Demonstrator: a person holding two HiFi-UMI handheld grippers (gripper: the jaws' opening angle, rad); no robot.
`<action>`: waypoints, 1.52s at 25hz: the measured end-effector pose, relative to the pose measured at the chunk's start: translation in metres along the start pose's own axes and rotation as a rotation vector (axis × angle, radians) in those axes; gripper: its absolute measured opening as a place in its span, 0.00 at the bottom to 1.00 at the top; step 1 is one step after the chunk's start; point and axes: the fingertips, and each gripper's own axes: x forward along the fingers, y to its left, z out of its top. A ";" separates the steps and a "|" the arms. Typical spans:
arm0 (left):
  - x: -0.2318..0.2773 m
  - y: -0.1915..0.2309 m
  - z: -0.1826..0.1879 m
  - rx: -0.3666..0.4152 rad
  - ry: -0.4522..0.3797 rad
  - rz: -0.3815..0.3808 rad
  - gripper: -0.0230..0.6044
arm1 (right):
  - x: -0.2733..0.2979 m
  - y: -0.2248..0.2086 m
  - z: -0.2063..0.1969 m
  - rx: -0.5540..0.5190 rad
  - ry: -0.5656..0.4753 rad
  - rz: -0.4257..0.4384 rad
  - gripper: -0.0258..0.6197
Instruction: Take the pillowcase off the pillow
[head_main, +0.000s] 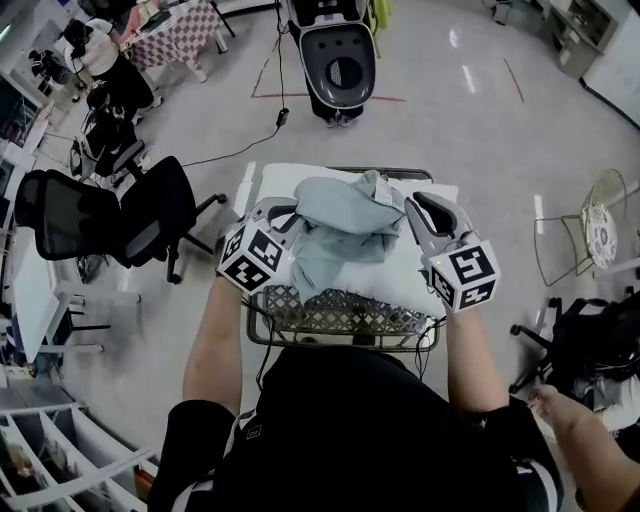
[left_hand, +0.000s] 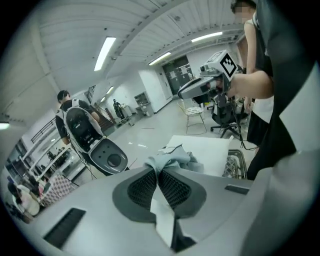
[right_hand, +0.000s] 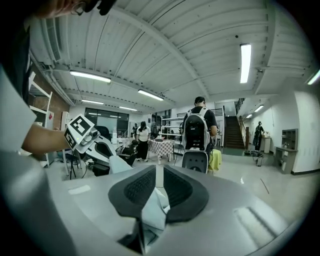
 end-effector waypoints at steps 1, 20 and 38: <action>-0.004 -0.003 -0.007 -0.030 -0.011 -0.002 0.07 | 0.002 0.005 0.000 -0.002 0.001 0.007 0.13; -0.068 -0.073 -0.162 -0.190 -0.043 -0.196 0.31 | 0.032 0.109 0.009 -0.020 0.073 -0.077 0.05; -0.119 0.008 -0.070 -0.490 -0.312 -0.026 0.11 | 0.000 0.115 0.072 0.006 -0.076 -0.043 0.05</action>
